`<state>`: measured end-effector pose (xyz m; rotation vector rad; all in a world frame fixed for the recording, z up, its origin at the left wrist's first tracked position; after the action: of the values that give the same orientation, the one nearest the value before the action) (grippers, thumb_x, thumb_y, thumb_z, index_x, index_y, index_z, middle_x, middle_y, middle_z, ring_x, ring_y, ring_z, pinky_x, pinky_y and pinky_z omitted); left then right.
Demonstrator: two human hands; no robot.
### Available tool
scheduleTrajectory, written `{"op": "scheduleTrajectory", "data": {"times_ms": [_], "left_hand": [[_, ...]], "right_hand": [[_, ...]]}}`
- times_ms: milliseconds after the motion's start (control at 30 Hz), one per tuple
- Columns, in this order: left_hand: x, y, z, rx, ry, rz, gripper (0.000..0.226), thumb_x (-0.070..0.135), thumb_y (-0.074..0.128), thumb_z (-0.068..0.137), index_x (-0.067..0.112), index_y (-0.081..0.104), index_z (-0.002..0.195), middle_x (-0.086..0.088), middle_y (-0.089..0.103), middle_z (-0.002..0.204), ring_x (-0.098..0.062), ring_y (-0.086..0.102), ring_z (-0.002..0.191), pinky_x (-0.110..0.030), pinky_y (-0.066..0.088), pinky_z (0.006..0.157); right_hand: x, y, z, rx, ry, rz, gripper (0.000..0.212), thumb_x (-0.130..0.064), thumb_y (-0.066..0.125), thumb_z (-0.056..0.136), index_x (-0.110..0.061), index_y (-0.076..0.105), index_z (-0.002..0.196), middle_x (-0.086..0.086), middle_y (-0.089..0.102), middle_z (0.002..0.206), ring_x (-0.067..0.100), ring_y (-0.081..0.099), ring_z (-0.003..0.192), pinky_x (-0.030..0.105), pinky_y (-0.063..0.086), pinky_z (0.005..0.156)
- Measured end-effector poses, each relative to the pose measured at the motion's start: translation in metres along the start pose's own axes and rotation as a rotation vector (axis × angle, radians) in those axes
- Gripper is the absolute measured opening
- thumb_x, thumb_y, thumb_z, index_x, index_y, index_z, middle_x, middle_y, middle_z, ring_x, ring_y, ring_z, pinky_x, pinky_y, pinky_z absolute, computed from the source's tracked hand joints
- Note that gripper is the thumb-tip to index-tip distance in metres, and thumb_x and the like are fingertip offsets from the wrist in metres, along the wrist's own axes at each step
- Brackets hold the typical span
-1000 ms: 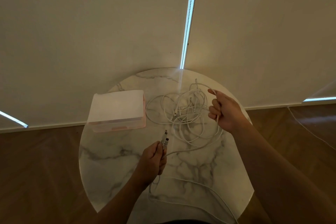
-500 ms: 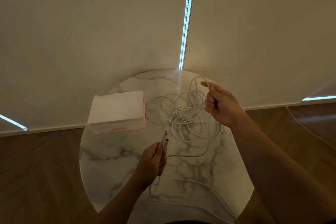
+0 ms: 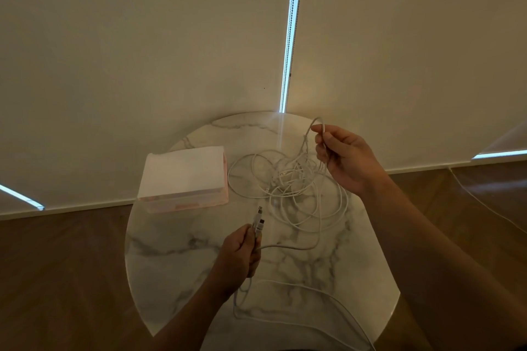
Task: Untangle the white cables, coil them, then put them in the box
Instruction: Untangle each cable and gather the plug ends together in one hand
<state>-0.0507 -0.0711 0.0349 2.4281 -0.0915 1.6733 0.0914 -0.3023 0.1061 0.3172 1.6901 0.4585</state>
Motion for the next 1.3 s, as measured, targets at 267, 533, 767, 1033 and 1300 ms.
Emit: {"op": "scheduleTrajectory", "data": {"times_ms": [267, 533, 767, 1033, 1300], "left_hand": [[0.001, 0.001, -0.001, -0.015, 0.011, -0.006, 0.031, 0.017, 0.026, 0.107, 0.006, 0.041, 0.082, 0.003, 0.025, 0.052, -0.01, 0.016, 0.044, -0.019, 0.018, 0.041], [0.002, 0.002, -0.005, -0.015, 0.021, 0.001, 0.03, 0.016, 0.026, 0.107, 0.004, 0.041, 0.083, 0.003, 0.025, 0.052, -0.01, 0.017, 0.042, -0.018, 0.02, 0.041], [0.002, 0.0, -0.007, -0.015, 0.001, -0.02, 0.031, 0.018, 0.027, 0.106, 0.006, 0.041, 0.082, 0.003, 0.026, 0.053, -0.01, 0.017, 0.044, -0.019, 0.019, 0.04], [0.001, -0.002, -0.008, 0.026, -0.003, 0.037, 0.033, 0.016, 0.027, 0.107, 0.003, 0.044, 0.081, -0.006, 0.042, 0.051, -0.015, 0.034, 0.039, -0.022, 0.031, 0.039], [0.003, -0.001, -0.001, 0.093, 0.005, -0.078, 0.032, 0.015, 0.019, 0.108, 0.004, 0.042, 0.088, -0.026, 0.071, 0.079, -0.039, 0.071, 0.075, -0.038, 0.06, 0.07]], "right_hand": [[0.001, -0.002, 0.0, 0.093, -0.002, -0.175, 0.026, -0.011, 0.041, 0.103, -0.007, 0.065, 0.113, 0.005, 0.045, 0.062, 0.014, 0.039, 0.049, 0.024, 0.034, 0.046], [0.002, -0.001, -0.001, 0.13, 0.097, -0.256, 0.04, 0.005, 0.036, 0.098, -0.016, 0.061, 0.122, 0.005, 0.046, 0.069, 0.011, 0.026, 0.05, 0.024, 0.022, 0.044], [0.007, -0.004, -0.02, 0.2, 0.054, -0.232, 0.028, 0.004, 0.041, 0.096, -0.015, 0.059, 0.106, 0.008, 0.057, 0.07, 0.021, 0.048, 0.059, 0.031, 0.042, 0.056], [0.075, -0.09, -0.095, 0.492, 0.316, -0.422, 0.009, -0.001, 0.048, 0.098, -0.005, 0.053, 0.103, 0.029, 0.069, 0.094, 0.035, 0.067, 0.082, 0.049, 0.054, 0.08], [0.129, -0.166, -0.144, 0.801, 0.639, -0.526, 0.016, 0.006, 0.048, 0.095, 0.002, 0.051, 0.11, 0.027, 0.065, 0.092, 0.04, 0.066, 0.087, 0.038, 0.055, 0.075]]}}
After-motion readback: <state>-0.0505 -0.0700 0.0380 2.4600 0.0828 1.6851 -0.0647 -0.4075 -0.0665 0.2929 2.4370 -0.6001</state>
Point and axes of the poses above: each hand's wrist, its own z-axis towards the middle knuckle, its own y-axis out of the palm, x = y × z, the point moved 1 cm from there along z, towards the middle knuckle
